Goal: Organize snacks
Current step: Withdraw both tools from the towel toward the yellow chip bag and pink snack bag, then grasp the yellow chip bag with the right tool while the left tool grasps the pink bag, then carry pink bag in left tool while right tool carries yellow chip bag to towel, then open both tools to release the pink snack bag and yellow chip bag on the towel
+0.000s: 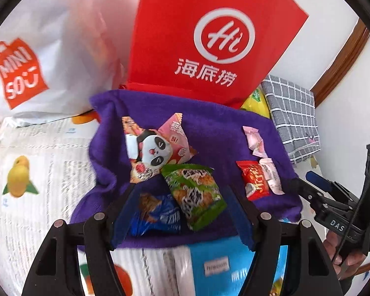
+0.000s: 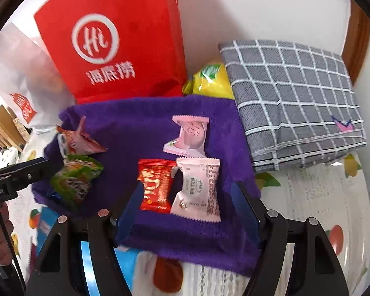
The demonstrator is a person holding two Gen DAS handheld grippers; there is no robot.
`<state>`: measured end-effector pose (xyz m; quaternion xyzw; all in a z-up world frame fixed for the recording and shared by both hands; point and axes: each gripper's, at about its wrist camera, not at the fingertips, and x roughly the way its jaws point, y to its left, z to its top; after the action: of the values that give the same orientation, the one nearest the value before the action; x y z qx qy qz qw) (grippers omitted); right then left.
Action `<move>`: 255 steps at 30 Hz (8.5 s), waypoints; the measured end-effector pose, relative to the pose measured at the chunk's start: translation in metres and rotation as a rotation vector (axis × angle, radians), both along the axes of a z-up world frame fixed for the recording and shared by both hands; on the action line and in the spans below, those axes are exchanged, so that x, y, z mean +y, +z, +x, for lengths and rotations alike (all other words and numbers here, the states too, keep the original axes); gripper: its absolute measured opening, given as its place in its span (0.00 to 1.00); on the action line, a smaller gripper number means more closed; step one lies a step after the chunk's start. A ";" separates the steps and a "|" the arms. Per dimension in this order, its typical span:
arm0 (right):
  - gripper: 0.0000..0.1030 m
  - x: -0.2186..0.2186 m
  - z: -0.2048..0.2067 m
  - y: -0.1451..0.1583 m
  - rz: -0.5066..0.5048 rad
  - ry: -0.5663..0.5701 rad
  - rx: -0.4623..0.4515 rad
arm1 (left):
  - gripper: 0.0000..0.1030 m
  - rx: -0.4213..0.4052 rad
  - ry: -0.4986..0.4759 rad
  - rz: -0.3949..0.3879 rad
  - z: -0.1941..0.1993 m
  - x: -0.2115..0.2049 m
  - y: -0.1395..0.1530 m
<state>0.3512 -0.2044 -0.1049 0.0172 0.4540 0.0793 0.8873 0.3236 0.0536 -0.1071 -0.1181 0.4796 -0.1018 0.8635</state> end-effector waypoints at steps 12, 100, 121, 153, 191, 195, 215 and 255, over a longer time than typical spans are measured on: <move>0.71 0.005 -0.089 0.023 0.059 0.027 -0.015 | 0.67 -0.047 0.035 -0.026 -0.073 0.023 0.027; 0.61 -0.001 -0.245 0.003 0.079 -0.003 -0.065 | 0.56 -0.126 -0.084 -0.024 -0.216 -0.008 0.012; 0.61 0.012 -0.239 0.045 0.087 0.025 -0.136 | 0.57 -0.187 -0.081 -0.016 -0.216 -0.020 0.057; 0.57 0.029 -0.108 0.080 0.088 0.125 -0.208 | 0.57 -0.248 -0.043 0.078 -0.110 -0.032 0.092; 0.56 0.017 0.028 0.043 0.046 0.125 -0.120 | 0.57 -0.112 -0.024 0.077 0.018 -0.014 0.043; 0.56 0.011 0.037 0.035 0.066 0.117 -0.079 | 0.57 -0.096 -0.032 0.083 0.023 -0.018 0.035; 0.56 0.024 0.056 -0.001 0.035 0.136 0.032 | 0.57 -0.047 -0.035 0.047 0.035 -0.018 0.013; 0.68 0.022 0.040 0.022 0.052 0.111 0.007 | 0.72 -0.027 -0.027 0.080 0.007 -0.027 0.012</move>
<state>0.3916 -0.1828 -0.0828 0.0155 0.4551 0.1401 0.8792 0.3303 0.0271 -0.0948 -0.0755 0.4733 -0.0958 0.8724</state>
